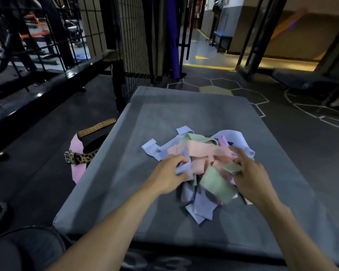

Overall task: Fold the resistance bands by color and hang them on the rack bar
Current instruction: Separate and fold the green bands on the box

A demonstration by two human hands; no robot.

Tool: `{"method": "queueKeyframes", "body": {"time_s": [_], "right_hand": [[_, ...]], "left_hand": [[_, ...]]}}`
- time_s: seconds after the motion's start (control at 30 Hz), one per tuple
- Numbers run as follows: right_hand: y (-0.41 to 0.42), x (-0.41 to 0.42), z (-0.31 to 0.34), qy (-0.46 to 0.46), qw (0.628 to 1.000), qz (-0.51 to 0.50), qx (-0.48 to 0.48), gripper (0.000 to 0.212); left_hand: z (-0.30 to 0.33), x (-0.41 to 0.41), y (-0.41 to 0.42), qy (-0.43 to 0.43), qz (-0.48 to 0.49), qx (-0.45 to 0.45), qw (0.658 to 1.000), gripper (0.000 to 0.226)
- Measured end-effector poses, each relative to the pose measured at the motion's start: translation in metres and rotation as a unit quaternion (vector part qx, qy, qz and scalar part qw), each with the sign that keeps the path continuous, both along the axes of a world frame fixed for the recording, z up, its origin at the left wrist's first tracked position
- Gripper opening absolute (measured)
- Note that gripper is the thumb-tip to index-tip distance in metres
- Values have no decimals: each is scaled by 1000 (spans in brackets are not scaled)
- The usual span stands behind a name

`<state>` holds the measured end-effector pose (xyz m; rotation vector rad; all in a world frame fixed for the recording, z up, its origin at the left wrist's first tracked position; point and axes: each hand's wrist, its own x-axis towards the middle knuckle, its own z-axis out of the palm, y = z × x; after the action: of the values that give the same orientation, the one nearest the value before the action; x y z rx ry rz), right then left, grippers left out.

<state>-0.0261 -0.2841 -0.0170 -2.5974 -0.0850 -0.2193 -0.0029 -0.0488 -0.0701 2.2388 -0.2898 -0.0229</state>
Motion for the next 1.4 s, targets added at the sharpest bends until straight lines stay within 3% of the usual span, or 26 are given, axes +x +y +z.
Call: {"method": "queueKeyframes", "body": {"time_s": [0.17,0.27,0.4,0.5,0.63,0.73,0.87,1.0,1.1,1.27,1.4], "right_hand": [[-8,-9,22,-88,994,-33,51,29],[13,-13,37,-88,986,21,142,2],[52,-20,46,-8,949,178,259,24],[79,-24,49,66,912,247,320,22],[109,-29,44,171,858,286,390,24],[119,-28,41,245,826,300,410,18],[126,-21,25,336,807,320,365,43],[128,-8,5,387,841,269,265,44],[129,-2,-3,421,847,227,232,40],[131,7,-5,395,865,224,214,29],[137,11,-6,329,891,215,227,21]], "left_hand": [[12,-18,44,21,-29,171,985,60],[21,-31,62,30,-58,116,991,60],[45,-44,64,-59,33,-93,993,21],[70,-59,55,-7,22,-271,962,32],[67,-64,57,-8,-8,-281,960,26],[61,-56,75,-44,41,-297,953,18],[55,-53,99,-66,123,-275,951,9],[44,-47,140,-94,299,-276,909,12],[36,-50,167,-87,386,-245,885,14],[26,-60,201,-101,452,-241,853,13],[25,-65,205,-84,446,-257,853,11]]}}
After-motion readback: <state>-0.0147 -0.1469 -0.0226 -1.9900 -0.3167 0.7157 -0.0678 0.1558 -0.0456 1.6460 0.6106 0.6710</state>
